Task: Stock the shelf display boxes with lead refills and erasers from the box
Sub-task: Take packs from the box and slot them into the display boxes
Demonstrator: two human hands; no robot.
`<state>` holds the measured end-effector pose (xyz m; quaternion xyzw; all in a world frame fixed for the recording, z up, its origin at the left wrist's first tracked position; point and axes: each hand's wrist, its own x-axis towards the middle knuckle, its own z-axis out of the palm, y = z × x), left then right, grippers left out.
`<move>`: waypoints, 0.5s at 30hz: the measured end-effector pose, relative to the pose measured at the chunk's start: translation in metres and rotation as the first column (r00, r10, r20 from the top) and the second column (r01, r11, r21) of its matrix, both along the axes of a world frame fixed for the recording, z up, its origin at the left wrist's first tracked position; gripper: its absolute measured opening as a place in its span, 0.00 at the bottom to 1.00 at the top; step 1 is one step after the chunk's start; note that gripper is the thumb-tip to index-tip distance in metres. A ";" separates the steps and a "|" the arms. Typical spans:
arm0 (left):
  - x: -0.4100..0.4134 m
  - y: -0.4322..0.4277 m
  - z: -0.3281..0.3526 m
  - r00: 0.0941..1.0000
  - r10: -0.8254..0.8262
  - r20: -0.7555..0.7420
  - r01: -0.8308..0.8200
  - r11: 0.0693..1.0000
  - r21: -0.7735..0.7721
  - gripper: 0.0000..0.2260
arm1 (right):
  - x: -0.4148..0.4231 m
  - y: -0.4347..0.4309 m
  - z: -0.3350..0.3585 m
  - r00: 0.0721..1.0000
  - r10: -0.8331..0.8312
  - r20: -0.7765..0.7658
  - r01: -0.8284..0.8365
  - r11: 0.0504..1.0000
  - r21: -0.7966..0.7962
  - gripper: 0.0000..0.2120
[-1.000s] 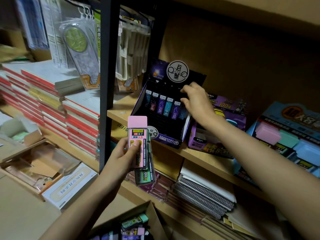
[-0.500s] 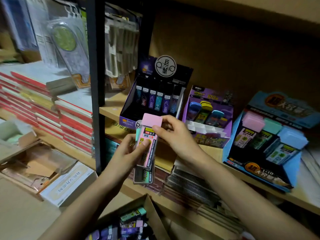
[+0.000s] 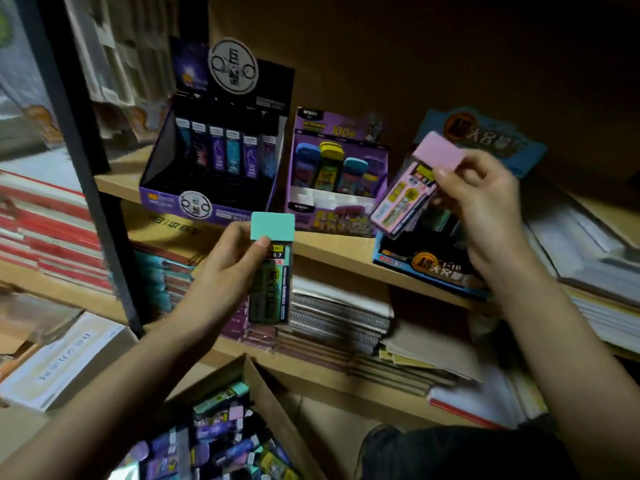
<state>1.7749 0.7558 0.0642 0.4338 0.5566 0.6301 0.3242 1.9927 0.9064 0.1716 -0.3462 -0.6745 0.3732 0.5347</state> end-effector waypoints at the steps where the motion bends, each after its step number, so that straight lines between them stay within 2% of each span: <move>1: 0.003 0.000 -0.001 1.000 -0.002 -0.001 0.002 1.000 -0.001 0.10 | 0.010 0.004 0.001 0.996 -0.079 0.032 0.076 0.994 0.075 0.08; 3: 0.008 0.001 -0.002 1.000 -0.011 0.009 0.011 1.000 -0.006 0.09 | 0.021 0.012 -0.001 0.979 -0.177 0.100 0.154 0.967 0.201 0.08; 6: 0.012 -0.001 -0.002 1.000 -0.024 0.011 0.024 1.000 -0.010 0.10 | 0.024 0.022 -0.011 0.946 -0.222 0.235 0.153 0.948 0.278 0.10; 10: 0.011 -0.004 -0.003 1.000 -0.029 0.011 0.029 0.999 -0.013 0.07 | 0.016 0.031 -0.020 0.933 -0.187 0.308 0.110 0.962 0.250 0.10; 15: 0.009 -0.005 -0.001 1.000 -0.007 0.006 0.008 1.000 -0.017 0.06 | 0.011 0.034 -0.018 0.951 -0.142 0.274 0.088 0.976 0.201 0.10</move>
